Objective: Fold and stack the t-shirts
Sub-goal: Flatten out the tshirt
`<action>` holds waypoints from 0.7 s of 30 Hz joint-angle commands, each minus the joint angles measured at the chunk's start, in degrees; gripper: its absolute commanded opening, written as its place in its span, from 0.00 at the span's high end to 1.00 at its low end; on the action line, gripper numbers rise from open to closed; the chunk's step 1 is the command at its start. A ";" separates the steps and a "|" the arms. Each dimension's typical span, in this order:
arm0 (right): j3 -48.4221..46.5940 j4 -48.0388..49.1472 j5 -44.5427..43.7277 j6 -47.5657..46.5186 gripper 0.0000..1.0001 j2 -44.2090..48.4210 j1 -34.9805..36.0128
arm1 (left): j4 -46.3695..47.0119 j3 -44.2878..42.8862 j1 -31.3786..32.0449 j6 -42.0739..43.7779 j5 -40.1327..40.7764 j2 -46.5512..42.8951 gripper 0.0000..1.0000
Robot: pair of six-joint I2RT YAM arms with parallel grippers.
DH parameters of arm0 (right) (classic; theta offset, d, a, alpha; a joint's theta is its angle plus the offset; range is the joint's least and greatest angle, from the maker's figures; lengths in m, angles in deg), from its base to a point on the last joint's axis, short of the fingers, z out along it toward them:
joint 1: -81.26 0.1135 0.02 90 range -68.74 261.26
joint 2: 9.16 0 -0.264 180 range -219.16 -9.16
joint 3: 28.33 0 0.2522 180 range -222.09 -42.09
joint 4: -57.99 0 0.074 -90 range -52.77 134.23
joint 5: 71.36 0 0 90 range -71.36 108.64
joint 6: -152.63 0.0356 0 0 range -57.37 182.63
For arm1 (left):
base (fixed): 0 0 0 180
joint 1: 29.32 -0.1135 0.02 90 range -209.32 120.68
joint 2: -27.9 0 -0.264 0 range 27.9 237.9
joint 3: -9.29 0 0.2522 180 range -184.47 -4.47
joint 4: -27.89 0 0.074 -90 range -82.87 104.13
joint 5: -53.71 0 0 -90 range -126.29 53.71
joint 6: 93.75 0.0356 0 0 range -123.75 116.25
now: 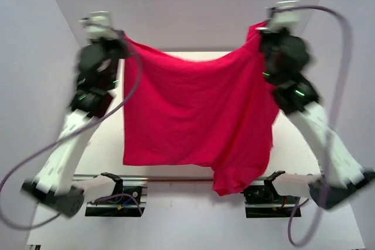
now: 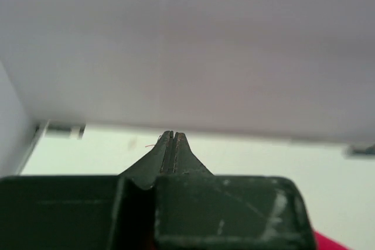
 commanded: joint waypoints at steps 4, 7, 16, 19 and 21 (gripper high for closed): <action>0.26 7.17 -1.85 6.24 1.00 -26.52 -7.75 | 0.65 3.68 -4.71 -5.62 9.10 26.61 1.00; -13.18 -0.10 4.05 7.94 1.00 -44.66 -10.58 | -3.38 -7.72 -7.62 -8.44 7.94 45.50 1.00; -28.11 -2.25 11.08 6.01 0.10 -60.88 -12.87 | -15.46 -39.69 -10.26 -8.28 3.11 69.47 0.00; -23.86 -1.27 12.67 7.94 0.10 -56.05 -13.40 | -7.98 -27.66 -10.78 -7.75 0.56 62.62 0.00; -23.07 -3.89 13.20 10.65 0.10 -53.76 -14.01 | -7.44 -24.83 -10.79 -7.75 -0.06 59.01 0.00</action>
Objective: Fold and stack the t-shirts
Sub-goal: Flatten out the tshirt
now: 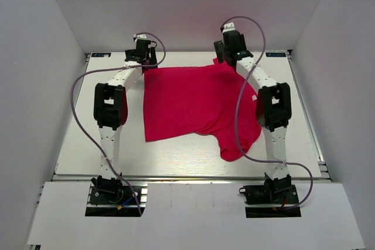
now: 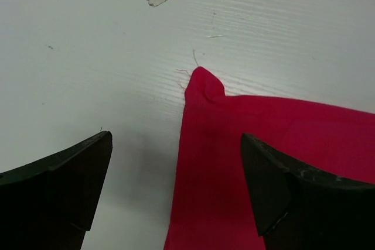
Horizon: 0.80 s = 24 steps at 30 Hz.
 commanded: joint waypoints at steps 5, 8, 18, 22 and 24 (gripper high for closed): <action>6.99 -2.56 5.85 11.41 0.10 15.26 -1.49 | -1.78 4.37 0.21 0.36 -4.08 -15.46 0.00; 14.54 -4.85 7.61 16.94 0.10 23.41 -1.84 | -6.10 10.25 0.73 -2.79 -6.71 -21.08 0.00; 51.54 -15.74 11.29 32.60 0.10 47.69 -1.58 | -4.00 53.37 2.57 -15.37 -19.98 -47.71 0.00; 66.14 -17.07 14.20 37.34 0.10 59.73 -1.76 | -6.98 63.07 3.80 -16.60 -21.05 -57.38 0.00; 71.43 -17.16 14.73 37.89 0.10 66.11 -1.84 | -6.98 69.66 4.50 -18.26 -20.52 -63.09 0.00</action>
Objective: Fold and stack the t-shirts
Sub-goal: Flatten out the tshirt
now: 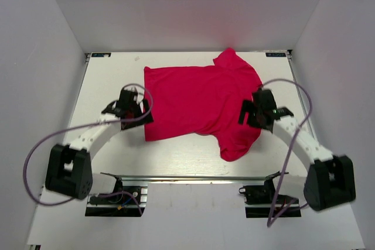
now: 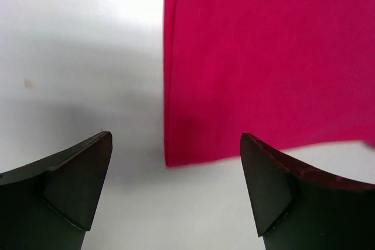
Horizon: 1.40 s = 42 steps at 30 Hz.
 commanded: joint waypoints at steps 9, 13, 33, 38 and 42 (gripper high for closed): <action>14.05 -3.75 5.96 6.48 0.16 15.12 -0.12 | 8.83 15.51 2.62 -3.23 -7.57 -11.27 0.17; 16.25 1.24 7.10 7.45 0.22 14.51 -0.12 | 11.39 15.51 3.76 -2.01 -8.27 -7.85 0.23; 7.91 -20.95 -13.53 19.31 1.00 8.86 -0.38 | 1.47 11.73 3.76 -6.56 7.81 -0.19 1.00; 7.03 -33.88 -15.31 27.13 0.98 10.55 -0.47 | 1.55 12.35 2.97 -7.71 6.41 0.33 1.00; 7.29 -34.43 -6.56 24.96 0.73 11.69 -0.56 | -0.90 10.42 2.97 -8.85 8.77 2.00 1.00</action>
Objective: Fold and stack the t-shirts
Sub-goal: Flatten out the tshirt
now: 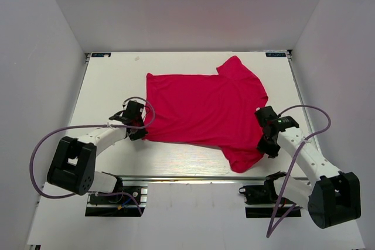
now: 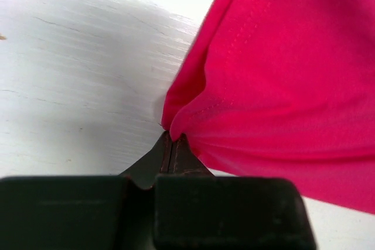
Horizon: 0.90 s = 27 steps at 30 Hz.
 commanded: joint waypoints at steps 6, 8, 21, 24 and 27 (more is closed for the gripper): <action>-4.26 -6.58 3.34 -1.69 0.19 -3.10 -0.29 | -7.87 -5.71 -0.55 -1.18 5.23 2.51 0.37; -5.95 -4.04 3.25 -5.01 0.14 -4.07 -0.38 | -9.97 -7.64 -0.55 -1.71 5.22 0.42 0.00; -17.64 28.55 6.51 -23.39 0.10 -18.01 -0.38 | 4.51 -21.96 0.07 6.27 -0.74 4.48 0.00; -23.43 31.20 1.67 -22.70 0.10 -26.19 -1.34 | 7.59 -29.78 0.07 10.49 -4.87 16.60 0.00; -28.44 35.34 1.76 -23.40 0.10 -34.96 -3.01 | 9.26 -40.13 -0.46 13.05 -7.78 27.42 0.00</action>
